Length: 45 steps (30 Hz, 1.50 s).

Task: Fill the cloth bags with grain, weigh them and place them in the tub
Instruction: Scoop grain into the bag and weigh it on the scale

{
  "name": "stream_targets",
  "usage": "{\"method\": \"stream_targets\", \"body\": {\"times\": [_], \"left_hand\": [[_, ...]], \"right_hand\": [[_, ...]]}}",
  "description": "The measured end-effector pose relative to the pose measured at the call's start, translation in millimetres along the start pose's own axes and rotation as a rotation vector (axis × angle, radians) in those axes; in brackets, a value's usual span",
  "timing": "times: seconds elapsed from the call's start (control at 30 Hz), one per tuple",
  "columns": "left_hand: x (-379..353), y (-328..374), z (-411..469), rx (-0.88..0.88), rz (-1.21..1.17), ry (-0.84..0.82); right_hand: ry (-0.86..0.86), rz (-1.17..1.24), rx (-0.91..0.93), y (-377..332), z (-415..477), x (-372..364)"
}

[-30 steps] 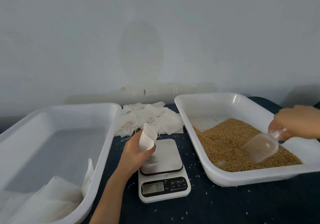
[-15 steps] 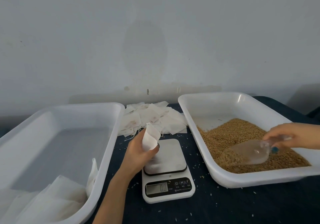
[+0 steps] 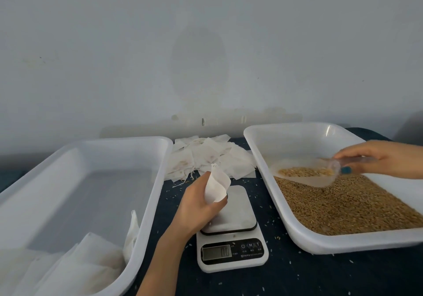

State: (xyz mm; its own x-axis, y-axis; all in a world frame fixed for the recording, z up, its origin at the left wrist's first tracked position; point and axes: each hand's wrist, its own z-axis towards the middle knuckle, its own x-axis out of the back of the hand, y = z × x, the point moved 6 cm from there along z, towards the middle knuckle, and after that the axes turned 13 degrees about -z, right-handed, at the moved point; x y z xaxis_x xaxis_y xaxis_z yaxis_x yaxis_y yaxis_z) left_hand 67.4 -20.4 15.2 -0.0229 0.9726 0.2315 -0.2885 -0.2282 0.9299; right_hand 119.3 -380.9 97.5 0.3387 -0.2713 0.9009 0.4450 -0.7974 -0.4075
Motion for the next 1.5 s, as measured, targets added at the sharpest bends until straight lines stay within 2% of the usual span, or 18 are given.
{"method": "stream_targets", "body": {"times": [0.1, 0.23, 0.53, 0.8, 1.0, 1.23, 1.5], "left_hand": [[-1, -1, 0, -0.012, 0.059, -0.022], [-1, -2, 0, -0.008, 0.103, -0.035], [-2, 3, -2, -0.023, 0.088, -0.04], [-7, 7, -3, -0.035, 0.089, -0.085], [-8, 6, -2, -0.031, 0.033, -0.075], [-8, 8, -2, -0.004, -0.061, -0.077], [-7, 6, -3, 0.027, -0.09, -0.055]], "right_hand": [[-0.002, -0.106, 0.05, -64, 8, 15], [-0.008, -0.208, 0.072, -106, 25, 13], [-0.023, -0.44, 0.084, -130, 41, 18], [-0.04, -0.834, 0.091, -160, 56, 34], [-0.043, -0.959, 0.12, -183, 65, 44], [-0.012, -1.002, 0.13, -192, 63, 54], [-0.029, -0.843, 0.091, -175, 60, 47]]}}
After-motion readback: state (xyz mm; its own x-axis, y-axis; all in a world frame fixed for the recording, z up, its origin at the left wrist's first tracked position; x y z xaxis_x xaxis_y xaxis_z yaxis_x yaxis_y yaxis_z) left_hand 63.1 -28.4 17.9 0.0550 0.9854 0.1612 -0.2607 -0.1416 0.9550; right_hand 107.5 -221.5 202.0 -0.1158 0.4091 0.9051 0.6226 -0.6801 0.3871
